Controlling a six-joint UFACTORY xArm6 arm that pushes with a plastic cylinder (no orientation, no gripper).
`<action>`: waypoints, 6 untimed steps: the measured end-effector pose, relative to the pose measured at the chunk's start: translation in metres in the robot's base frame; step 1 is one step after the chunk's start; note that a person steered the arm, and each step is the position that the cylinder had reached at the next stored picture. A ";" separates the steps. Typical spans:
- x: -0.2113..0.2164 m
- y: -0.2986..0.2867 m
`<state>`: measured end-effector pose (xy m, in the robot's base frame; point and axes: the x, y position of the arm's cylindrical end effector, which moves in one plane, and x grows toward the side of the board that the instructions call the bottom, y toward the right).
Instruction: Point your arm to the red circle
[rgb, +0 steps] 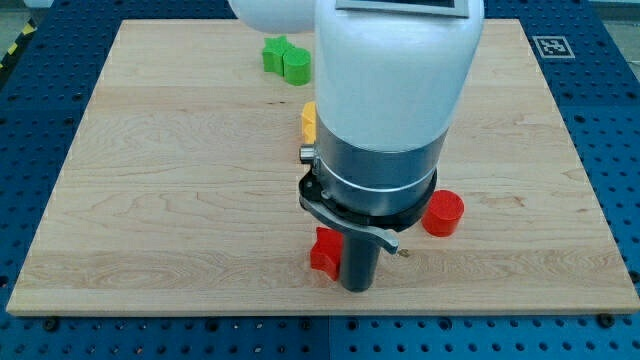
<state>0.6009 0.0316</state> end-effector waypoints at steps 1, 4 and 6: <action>0.000 0.047; -0.058 0.144; -0.074 0.141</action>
<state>0.5268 0.1731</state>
